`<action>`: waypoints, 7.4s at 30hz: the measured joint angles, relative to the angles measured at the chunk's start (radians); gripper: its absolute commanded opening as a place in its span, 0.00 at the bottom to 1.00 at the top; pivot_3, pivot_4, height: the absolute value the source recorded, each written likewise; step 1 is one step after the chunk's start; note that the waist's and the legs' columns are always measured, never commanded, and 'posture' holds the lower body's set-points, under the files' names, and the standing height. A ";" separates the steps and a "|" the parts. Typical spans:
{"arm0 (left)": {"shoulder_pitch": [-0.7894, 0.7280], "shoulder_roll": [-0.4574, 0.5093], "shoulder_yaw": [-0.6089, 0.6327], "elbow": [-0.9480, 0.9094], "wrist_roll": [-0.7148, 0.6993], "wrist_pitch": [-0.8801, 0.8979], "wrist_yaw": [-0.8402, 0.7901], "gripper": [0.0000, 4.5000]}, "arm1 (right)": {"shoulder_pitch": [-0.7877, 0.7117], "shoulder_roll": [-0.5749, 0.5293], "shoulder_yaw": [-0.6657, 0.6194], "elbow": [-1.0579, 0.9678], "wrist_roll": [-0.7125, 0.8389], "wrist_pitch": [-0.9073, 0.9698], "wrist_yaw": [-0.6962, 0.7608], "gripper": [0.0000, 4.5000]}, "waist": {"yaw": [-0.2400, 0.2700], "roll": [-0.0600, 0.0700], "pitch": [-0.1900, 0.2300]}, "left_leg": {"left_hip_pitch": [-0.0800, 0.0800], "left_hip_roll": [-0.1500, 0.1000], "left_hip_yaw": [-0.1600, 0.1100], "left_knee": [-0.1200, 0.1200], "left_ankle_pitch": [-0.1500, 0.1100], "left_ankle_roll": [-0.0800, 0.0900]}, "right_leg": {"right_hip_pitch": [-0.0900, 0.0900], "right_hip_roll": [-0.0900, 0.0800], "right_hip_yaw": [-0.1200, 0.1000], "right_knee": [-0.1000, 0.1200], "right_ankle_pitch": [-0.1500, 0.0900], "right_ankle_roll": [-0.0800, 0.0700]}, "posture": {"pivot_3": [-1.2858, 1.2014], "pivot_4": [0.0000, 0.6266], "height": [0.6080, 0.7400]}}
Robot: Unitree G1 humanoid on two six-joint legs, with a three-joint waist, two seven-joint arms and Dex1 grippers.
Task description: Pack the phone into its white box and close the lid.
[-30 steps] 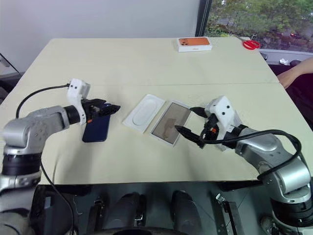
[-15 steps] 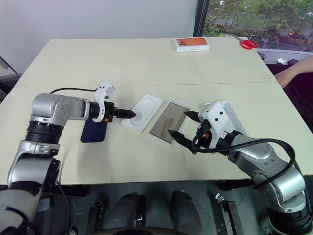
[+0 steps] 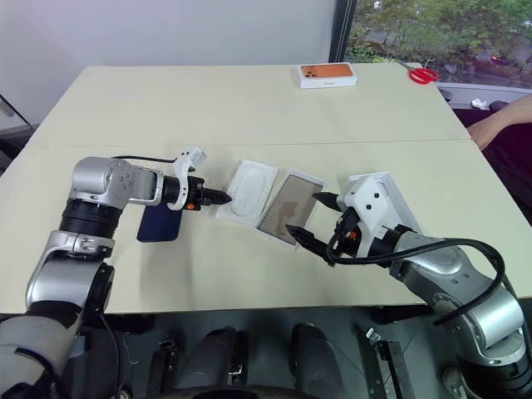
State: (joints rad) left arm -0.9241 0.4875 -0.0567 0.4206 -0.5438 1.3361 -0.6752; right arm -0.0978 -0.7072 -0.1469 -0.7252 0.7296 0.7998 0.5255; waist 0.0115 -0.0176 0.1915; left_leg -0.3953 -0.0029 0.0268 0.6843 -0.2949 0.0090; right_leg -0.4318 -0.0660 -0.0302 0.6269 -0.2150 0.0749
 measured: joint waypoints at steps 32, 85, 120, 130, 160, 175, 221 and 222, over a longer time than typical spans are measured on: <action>0.024 -0.343 0.278 -0.207 -0.190 0.270 0.360 0.01 | 0.110 -0.099 -0.186 0.028 -0.021 -0.012 0.049 1.00 | 0.000 -0.001 0.000 | 0.002 0.000 0.000 0.000 0.000 0.000 | 0.001 0.000 0.001 0.002 0.000 0.000 | 0.52 0.24 1.00; 0.484 0.195 0.044 -0.554 -0.002 -0.709 -0.280 0.75 | -0.387 0.107 0.298 0.270 -0.246 0.240 -0.258 0.01 | 0.000 0.000 0.000 | -0.002 -0.002 0.002 -0.001 0.003 -0.005 | -0.003 -0.008 0.001 0.000 -0.003 -0.007 | 0.52 0.24 1.00; 0.683 0.246 0.075 -0.658 0.011 -0.864 -0.415 0.75 | -0.426 0.178 0.460 0.329 -0.463 0.208 -0.042 0.01 | -0.027 0.000 0.000 | -0.008 0.002 -0.001 0.000 0.002 -0.003 | -0.010 0.002 -0.001 0.004 0.001 -0.002 | 0.52 0.24 1.00; 0.668 0.248 0.077 -0.617 0.020 -0.872 -0.412 0.75 | -0.440 0.166 0.576 0.354 -0.504 0.185 0.037 0.01 | -0.024 0.000 -0.001 | -0.008 0.001 -0.001 0.000 0.003 -0.003 | -0.009 0.001 -0.001 0.003 0.001 -0.002 | 0.52 0.24 1.00; 0.660 0.240 0.077 -0.618 0.019 -0.870 -0.403 0.75 | -0.464 0.142 0.546 0.491 -0.603 0.043 0.117 0.01 | -0.023 0.000 -0.001 | -0.008 0.001 0.000 0.000 0.003 -0.003 | -0.010 0.001 0.000 0.003 0.001 -0.003 | 0.52 0.24 1.00; 0.680 0.239 0.078 -0.625 0.018 -0.863 -0.393 0.75 | -0.395 0.133 0.579 0.388 -0.595 0.043 0.231 0.01 | -0.023 0.000 -0.001 | -0.007 0.001 0.000 0.000 0.003 -0.003 | -0.009 0.001 0.000 0.004 0.001 -0.003 | 0.52 0.24 1.00; 0.439 0.283 0.467 -0.279 -0.173 -0.038 0.171 0.99 | -0.542 0.378 0.564 0.455 -0.666 0.025 0.085 0.00 | -0.024 -0.001 -0.001 | -0.005 0.000 -0.001 0.000 0.004 -0.006 | -0.009 0.001 -0.001 0.008 0.001 -0.002 | 0.52 0.24 1.00; 0.427 0.284 0.465 -0.260 -0.173 -0.001 0.181 0.99 | -0.553 0.401 0.581 0.478 -0.670 0.026 0.078 0.00 | -0.024 -0.002 -0.002 | -0.005 0.000 -0.001 0.000 0.004 -0.006 | -0.009 0.001 -0.001 0.008 0.001 -0.002 | 0.52 0.24 1.00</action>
State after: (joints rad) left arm -0.4976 0.7716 0.4085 0.1606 -0.7168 1.3353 -0.4945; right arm -0.6511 -0.3064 0.4336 -0.2471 0.0595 0.8255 0.6031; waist -0.0125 -0.0195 0.1900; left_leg -0.4002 -0.0026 0.0255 0.6844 -0.2906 0.0025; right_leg -0.4407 -0.0652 -0.0307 0.6350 -0.2142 0.0725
